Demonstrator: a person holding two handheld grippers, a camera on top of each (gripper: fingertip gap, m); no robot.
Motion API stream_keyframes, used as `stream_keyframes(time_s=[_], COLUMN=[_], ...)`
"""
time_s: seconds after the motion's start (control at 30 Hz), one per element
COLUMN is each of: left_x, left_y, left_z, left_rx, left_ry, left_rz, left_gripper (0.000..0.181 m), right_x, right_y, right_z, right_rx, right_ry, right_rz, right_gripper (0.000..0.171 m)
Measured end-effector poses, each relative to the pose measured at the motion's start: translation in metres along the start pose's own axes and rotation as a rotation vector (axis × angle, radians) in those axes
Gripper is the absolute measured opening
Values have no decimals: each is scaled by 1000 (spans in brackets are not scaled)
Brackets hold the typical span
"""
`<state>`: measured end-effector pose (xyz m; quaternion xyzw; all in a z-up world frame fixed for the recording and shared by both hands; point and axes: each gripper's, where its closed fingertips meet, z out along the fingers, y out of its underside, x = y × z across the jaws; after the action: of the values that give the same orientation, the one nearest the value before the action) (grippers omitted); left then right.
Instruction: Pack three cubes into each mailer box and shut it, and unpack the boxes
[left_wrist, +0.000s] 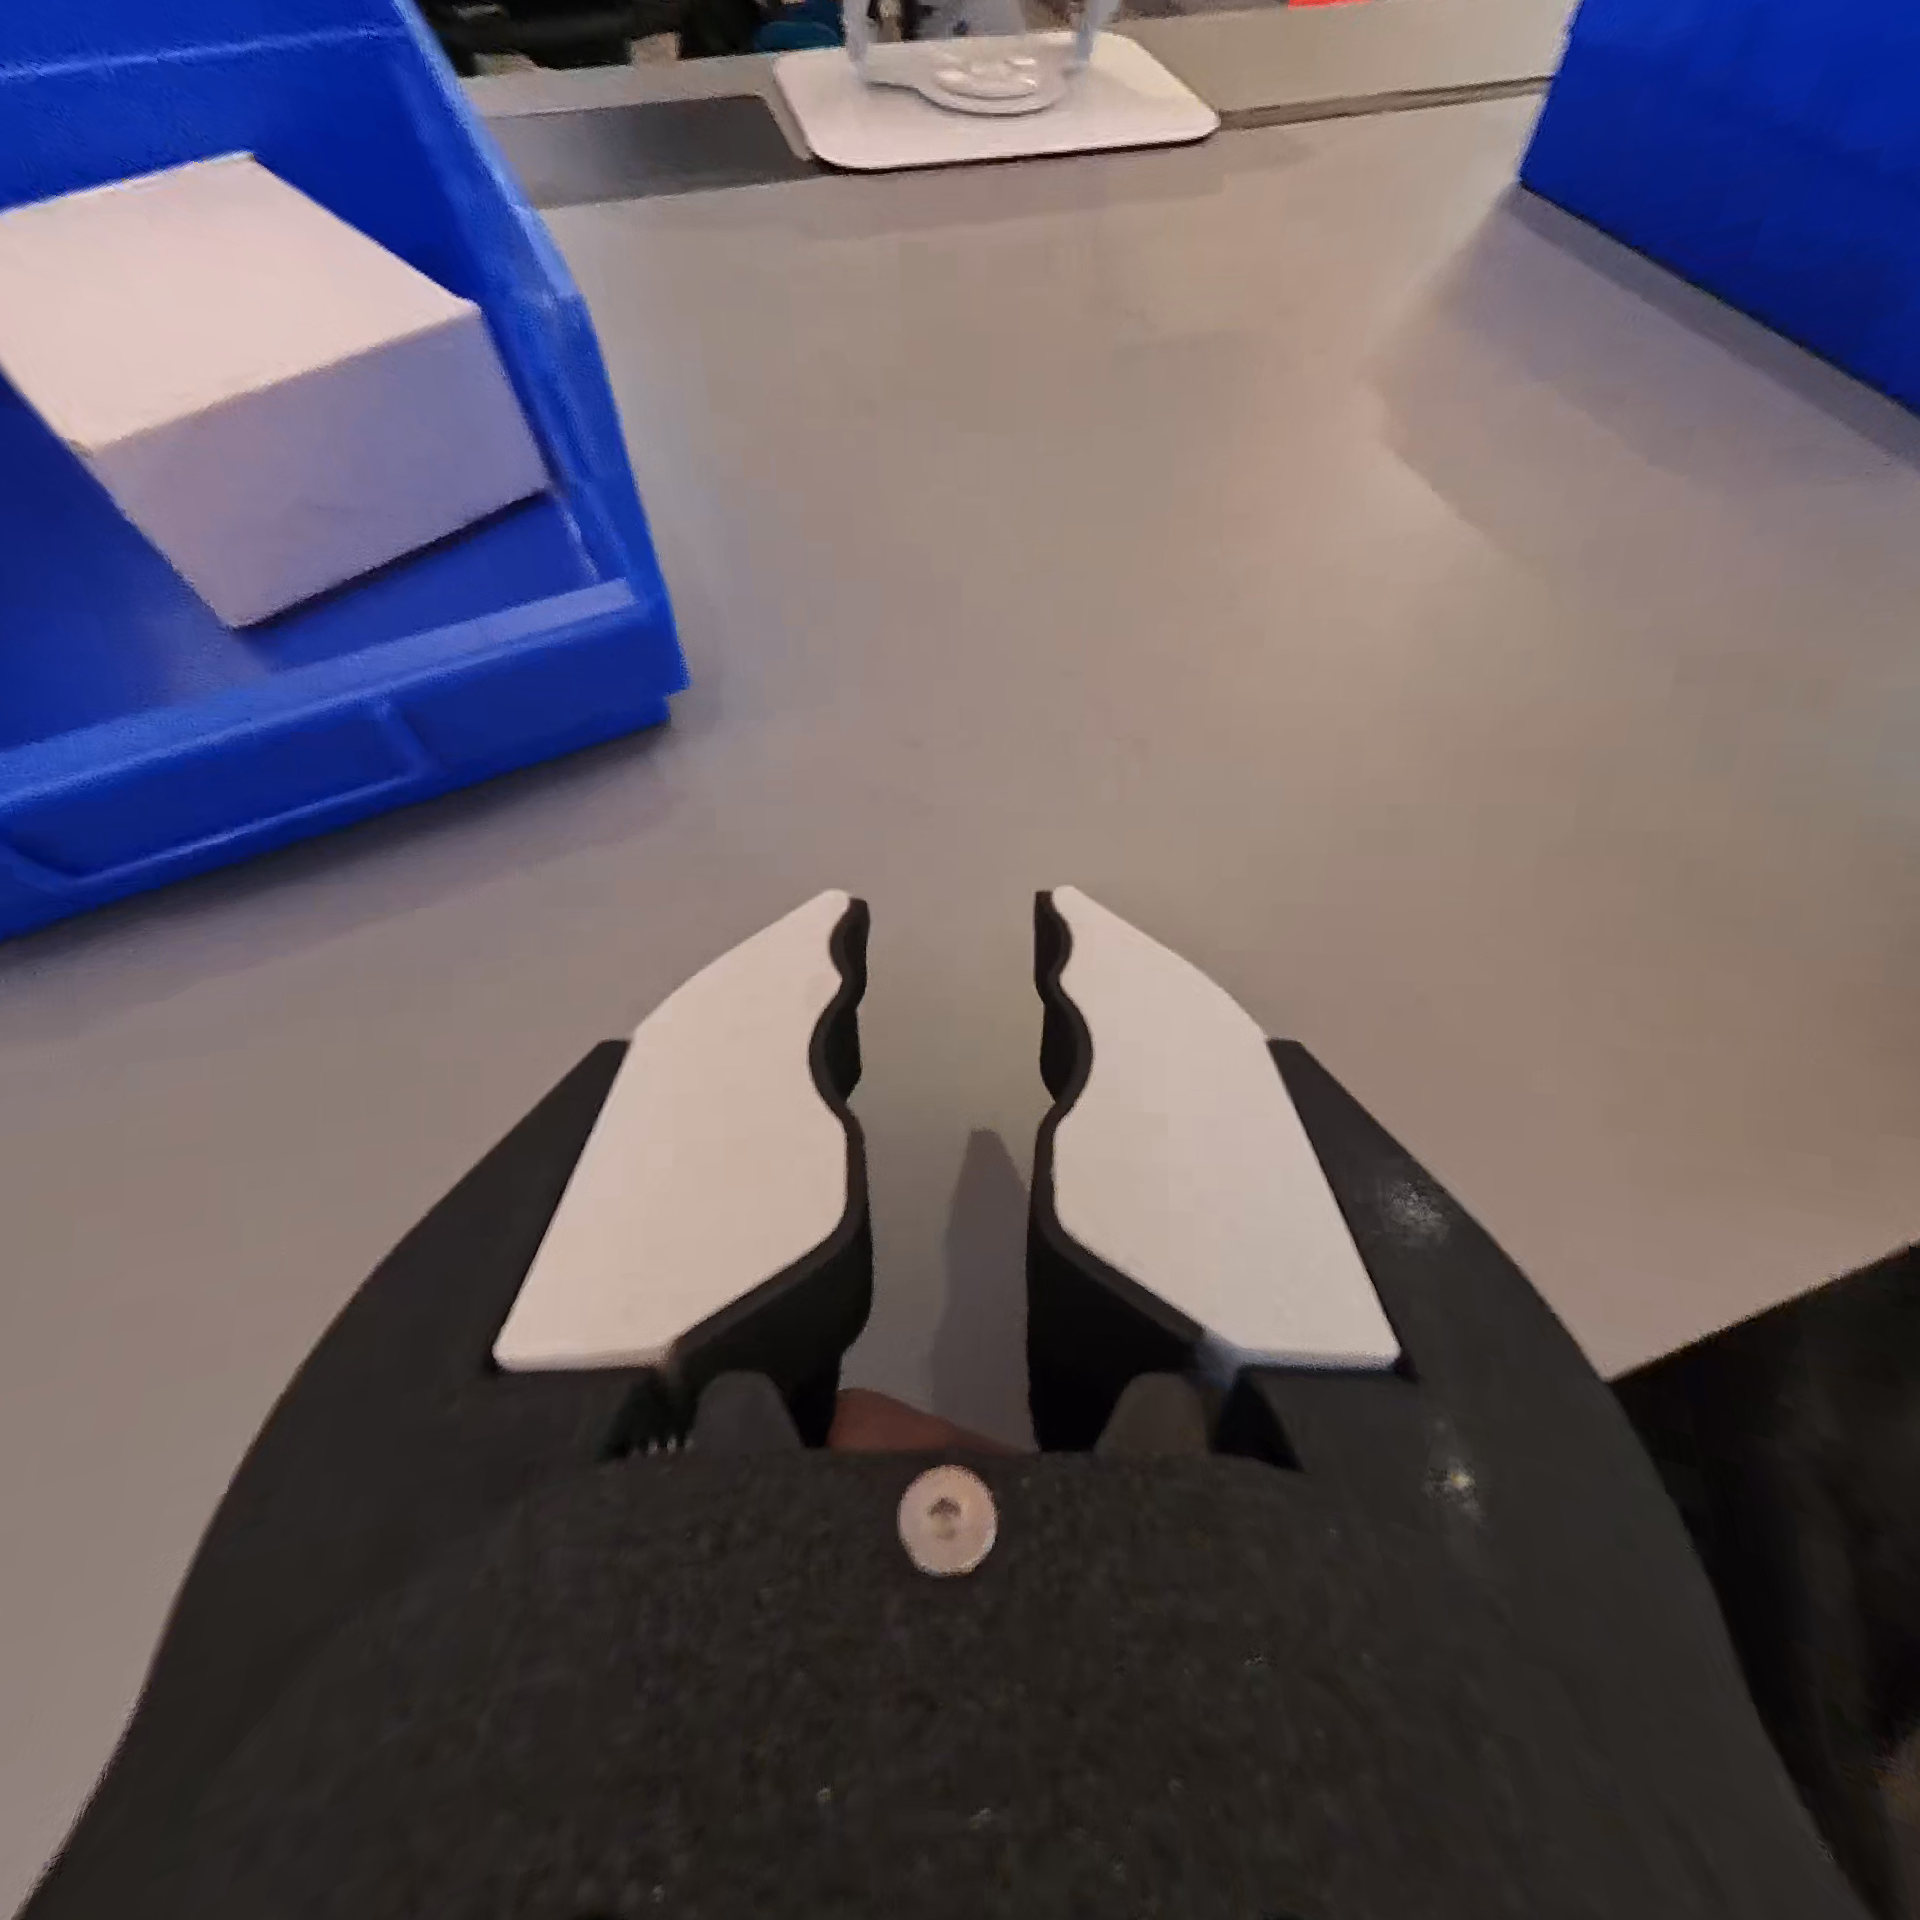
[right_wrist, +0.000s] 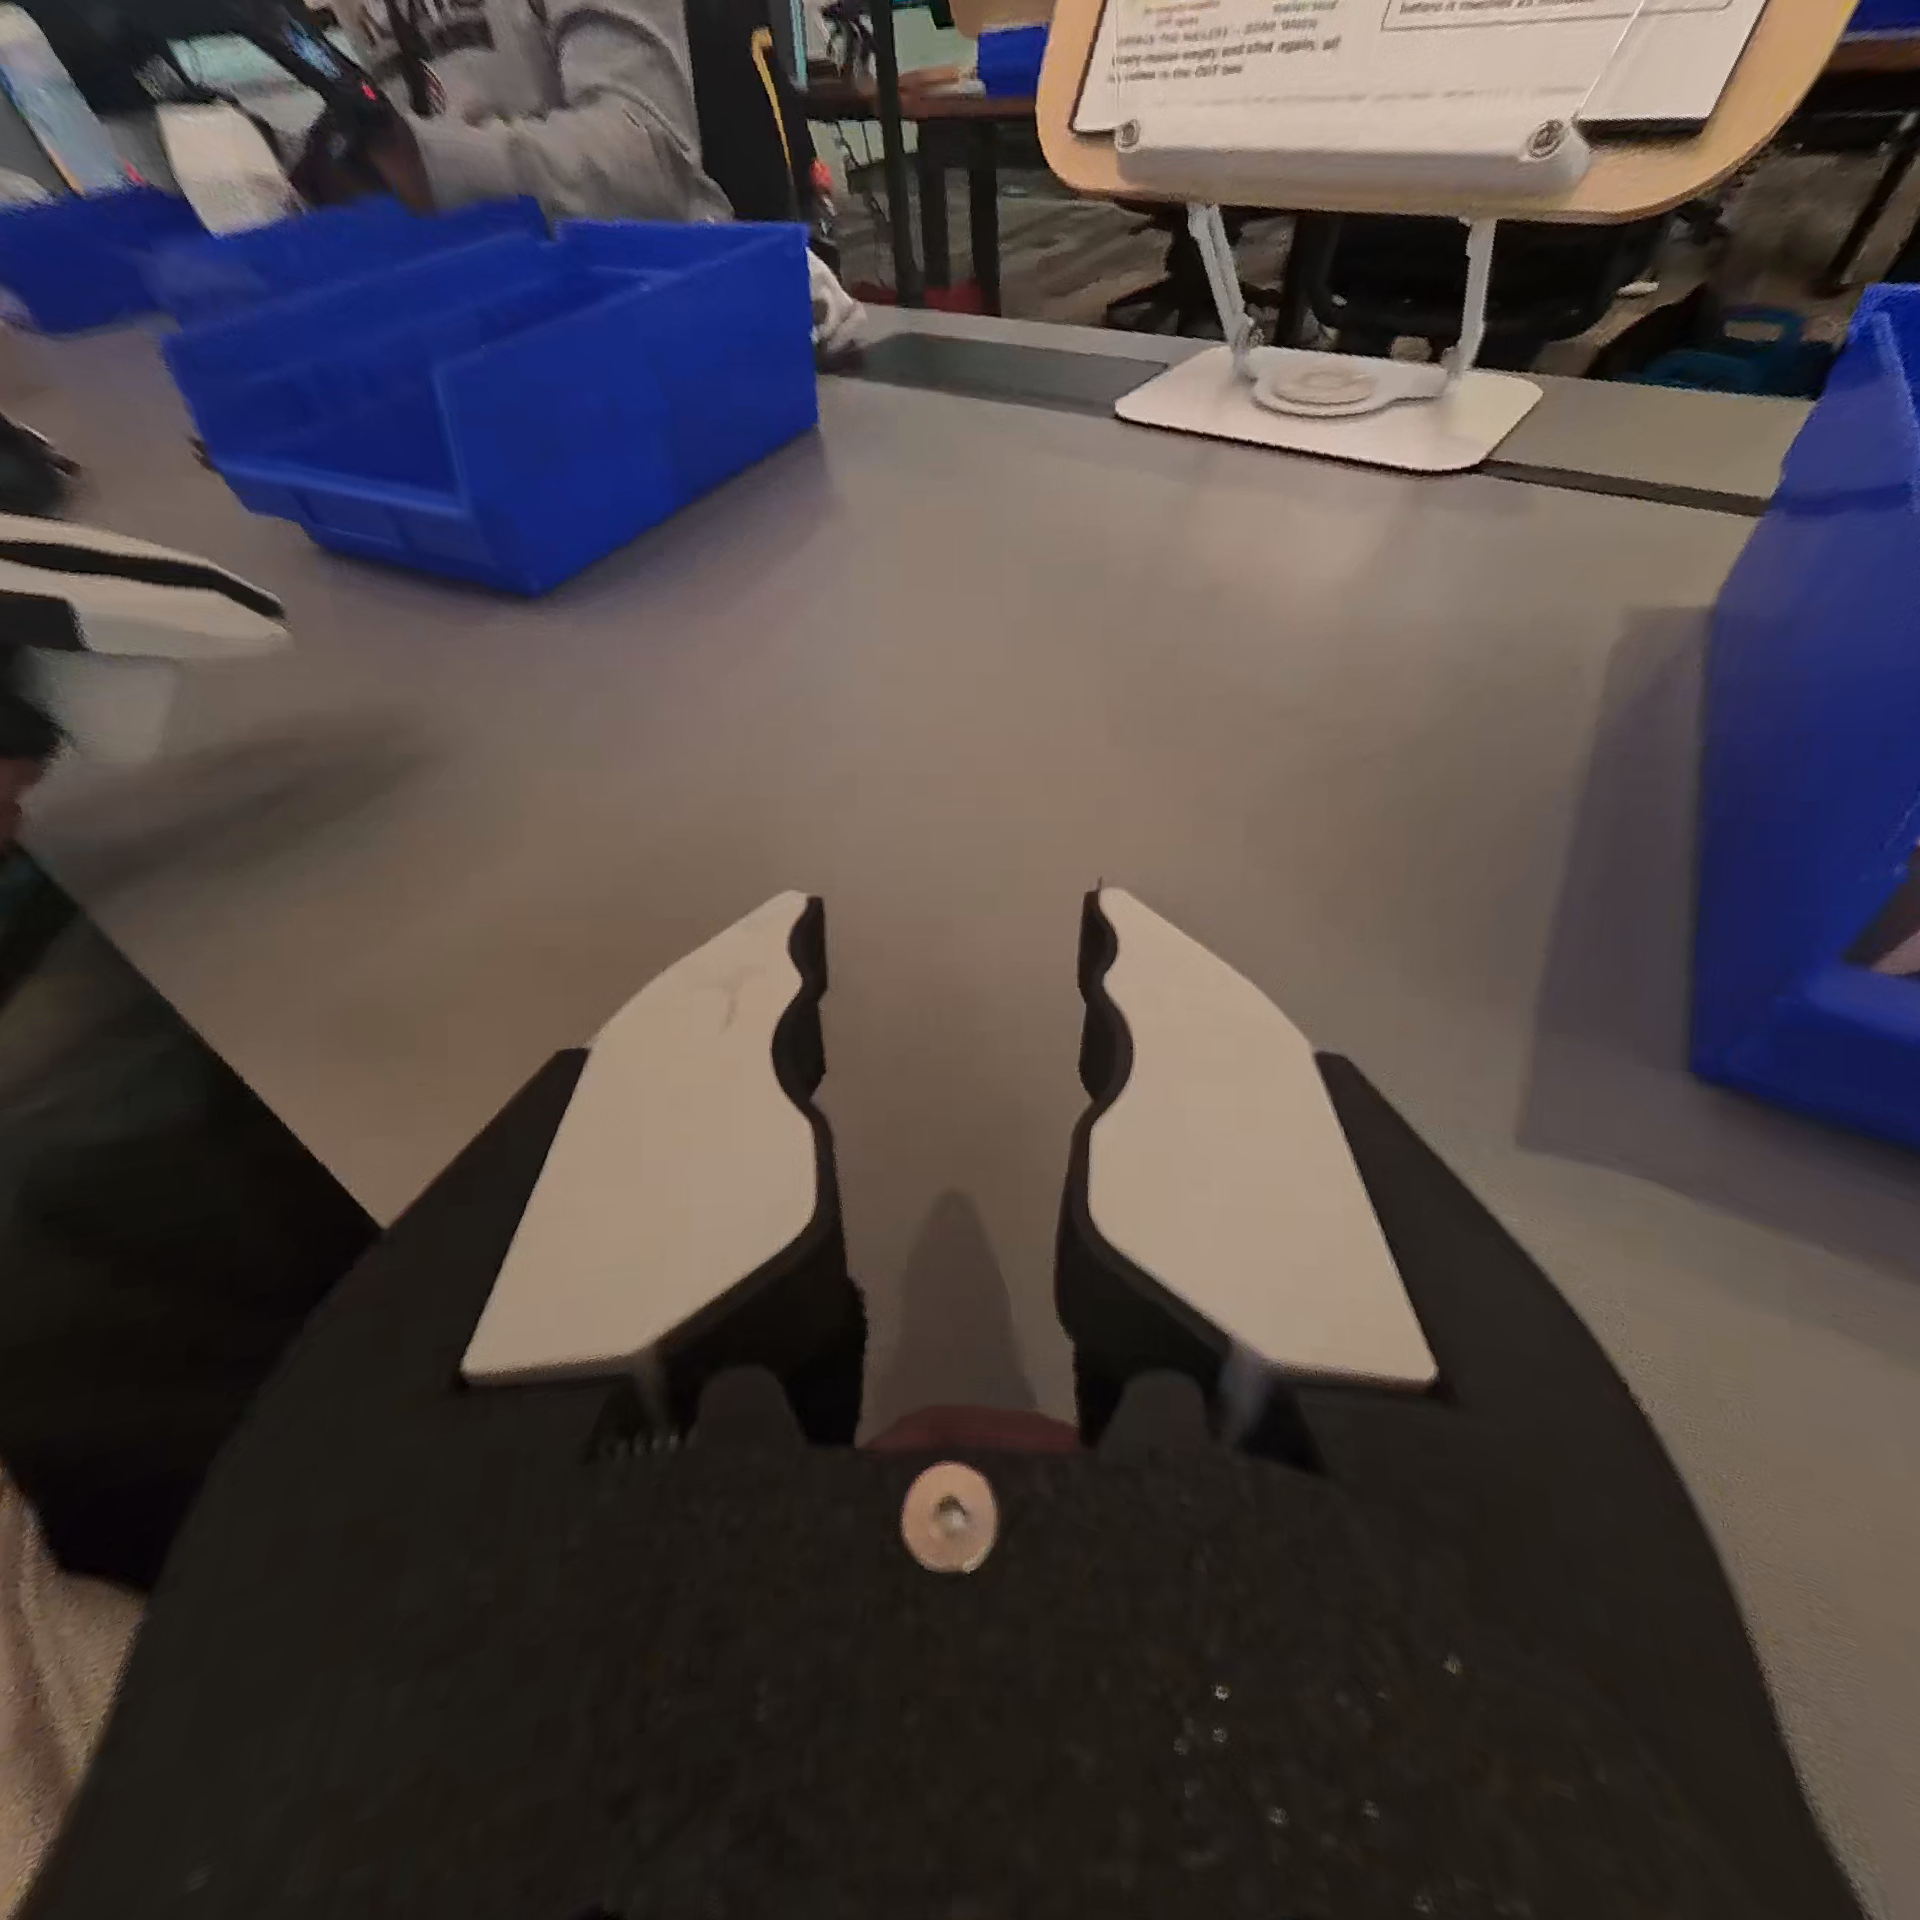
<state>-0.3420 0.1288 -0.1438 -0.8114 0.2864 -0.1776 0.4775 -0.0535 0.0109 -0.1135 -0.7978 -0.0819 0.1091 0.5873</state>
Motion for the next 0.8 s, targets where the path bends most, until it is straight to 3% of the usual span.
stream_keyframes(time_s=[0.17,0.4,0.53,0.8], left_x=[-14,-25,-32,-43], left_y=[-4,-4,-2,-20], left_z=[1,-7,-12,-25], left_rx=[1,25,27,66], left_ry=[-28,-38,-54,-33], left_rz=[-41,-89,-99,-117], left_gripper=[30,30,32,40], right_x=[11,-7,-12,-19], right_y=[3,2,-1,4], right_z=[10,31,40,48], right_rx=[-6,-25,-17,-64], right_ry=[-19,-170,-152,-125], right_rz=[69,261,216,70], right_gripper=[40,34,40,37])
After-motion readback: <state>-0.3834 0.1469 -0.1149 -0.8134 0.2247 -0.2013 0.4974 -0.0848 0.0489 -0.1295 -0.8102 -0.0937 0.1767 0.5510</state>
